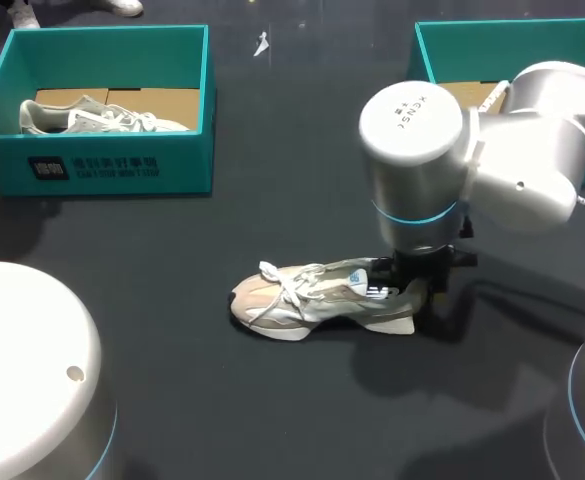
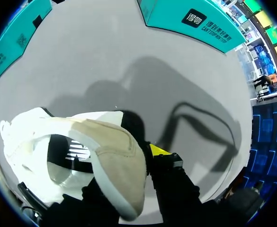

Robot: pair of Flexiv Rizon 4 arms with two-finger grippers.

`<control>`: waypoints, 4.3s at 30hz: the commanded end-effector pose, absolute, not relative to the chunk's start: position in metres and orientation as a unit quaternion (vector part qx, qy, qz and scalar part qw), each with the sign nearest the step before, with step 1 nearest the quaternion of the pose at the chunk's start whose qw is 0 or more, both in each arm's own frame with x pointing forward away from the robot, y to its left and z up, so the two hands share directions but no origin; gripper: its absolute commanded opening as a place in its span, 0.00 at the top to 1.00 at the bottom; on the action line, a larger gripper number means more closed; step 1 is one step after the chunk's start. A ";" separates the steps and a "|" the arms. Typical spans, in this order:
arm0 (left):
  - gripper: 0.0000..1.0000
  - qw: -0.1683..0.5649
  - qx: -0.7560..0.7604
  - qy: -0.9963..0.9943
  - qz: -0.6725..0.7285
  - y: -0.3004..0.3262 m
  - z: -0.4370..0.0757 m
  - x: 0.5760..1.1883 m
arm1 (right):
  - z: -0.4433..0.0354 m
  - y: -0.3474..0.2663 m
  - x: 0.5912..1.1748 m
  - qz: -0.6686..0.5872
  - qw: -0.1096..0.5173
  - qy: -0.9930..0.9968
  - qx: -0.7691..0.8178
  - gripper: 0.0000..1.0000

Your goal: Take the shoe out of the shoebox, open the shoe tongue, remove and reinsert the insole, then place the shoe into the shoebox

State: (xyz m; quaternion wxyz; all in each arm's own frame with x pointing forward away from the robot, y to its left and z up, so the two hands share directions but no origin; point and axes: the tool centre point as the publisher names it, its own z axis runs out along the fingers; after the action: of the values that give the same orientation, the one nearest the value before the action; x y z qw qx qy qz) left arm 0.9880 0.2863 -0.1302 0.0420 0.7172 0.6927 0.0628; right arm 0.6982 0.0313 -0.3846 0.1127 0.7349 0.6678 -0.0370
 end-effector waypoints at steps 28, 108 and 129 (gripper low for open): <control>0.00 0.041 0.717 0.692 0.064 0.286 -0.130 0.987 | -0.306 0.019 0.704 0.065 0.052 0.725 0.684 0.00; 0.00 0.041 0.717 0.692 0.064 0.286 -0.130 0.987 | -0.303 -0.088 0.703 0.524 0.110 0.836 0.116 0.00; 0.00 0.041 0.717 0.692 0.064 0.286 -0.130 0.987 | -0.364 -0.113 0.713 0.544 0.083 0.830 0.097 0.00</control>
State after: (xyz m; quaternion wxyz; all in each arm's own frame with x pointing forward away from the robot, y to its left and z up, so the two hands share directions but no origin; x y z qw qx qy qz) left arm 0.9880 0.2863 -0.1301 0.0420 0.7173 0.6927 0.0629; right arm 0.7089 -0.1125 -0.3573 0.0868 0.0996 0.8318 0.5391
